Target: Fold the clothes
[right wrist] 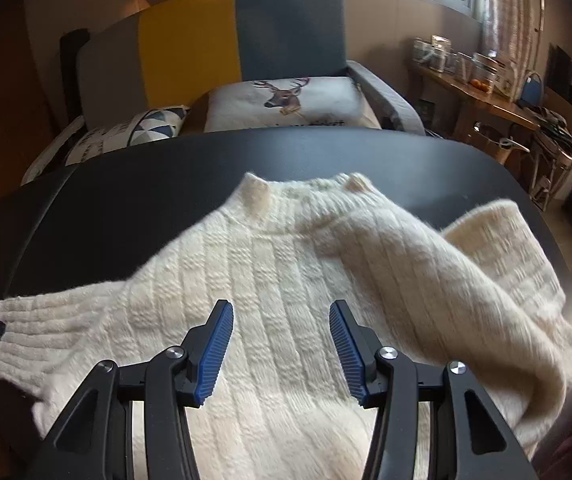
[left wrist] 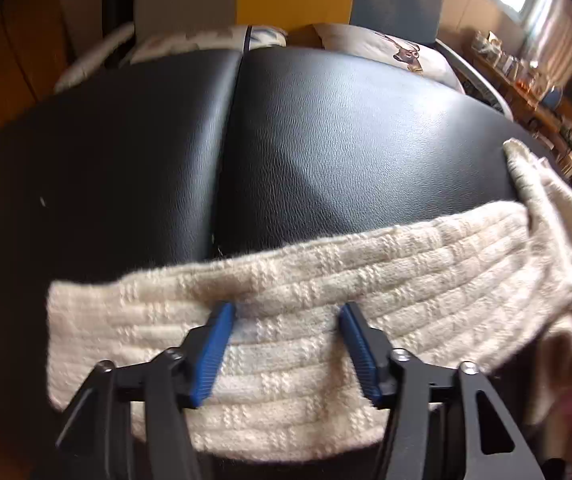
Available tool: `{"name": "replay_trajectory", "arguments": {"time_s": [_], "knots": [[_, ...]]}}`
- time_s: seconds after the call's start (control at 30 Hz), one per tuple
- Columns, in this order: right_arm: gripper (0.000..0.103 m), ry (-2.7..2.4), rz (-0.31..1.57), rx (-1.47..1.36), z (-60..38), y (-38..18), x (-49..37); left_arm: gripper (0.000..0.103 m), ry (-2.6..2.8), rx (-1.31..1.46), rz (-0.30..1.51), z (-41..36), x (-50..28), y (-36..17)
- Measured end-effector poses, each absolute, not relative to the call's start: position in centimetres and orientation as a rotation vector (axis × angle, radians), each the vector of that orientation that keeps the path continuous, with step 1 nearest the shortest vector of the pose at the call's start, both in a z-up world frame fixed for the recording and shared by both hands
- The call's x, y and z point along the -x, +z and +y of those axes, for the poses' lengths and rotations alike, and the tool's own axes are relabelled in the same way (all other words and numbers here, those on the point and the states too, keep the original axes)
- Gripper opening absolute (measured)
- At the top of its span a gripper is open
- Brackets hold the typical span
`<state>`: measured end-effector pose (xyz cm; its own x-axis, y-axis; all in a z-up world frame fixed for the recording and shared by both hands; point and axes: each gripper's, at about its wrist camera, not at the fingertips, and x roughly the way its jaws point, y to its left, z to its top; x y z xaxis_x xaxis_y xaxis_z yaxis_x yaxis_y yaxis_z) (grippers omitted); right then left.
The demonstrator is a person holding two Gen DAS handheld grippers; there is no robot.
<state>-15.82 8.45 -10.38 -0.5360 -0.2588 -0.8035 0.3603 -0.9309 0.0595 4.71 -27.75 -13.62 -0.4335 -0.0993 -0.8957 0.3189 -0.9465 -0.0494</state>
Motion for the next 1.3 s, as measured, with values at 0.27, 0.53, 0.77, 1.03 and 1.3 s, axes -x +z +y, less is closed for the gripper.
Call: {"name": "replay_trajectory", "arguments": {"time_s": [0.27, 0.53, 0.77, 1.03, 1.3], "knots": [[0.055, -2.343, 0.194, -1.553, 4.6, -15.9, 22.3, 0.052, -2.465, -1.522, 0.26, -27.2, -4.8, -14.0], [0.062, -2.377, 0.132, -1.516, 3.0, -16.1, 23.1, 0.012, -2.439, -1.316, 0.452, -29.7, -7.0, -12.0], [0.063, -2.422, 0.182, -1.435, 1.2, -16.3, 22.9, 0.025, -2.444, -1.326, 0.813, -32.2, -11.9, -12.0], [0.064, -2.432, 0.161, -1.402, 1.4, -16.6, 23.2, 0.045, -2.322, -1.384, 0.692, -36.5, -15.7, -12.2], [0.064, -2.433, 0.158, -1.4, 1.4, -16.6, 23.3, 0.054, -2.18, -1.456, 0.474, -40.1, -18.5, -12.9]]}}
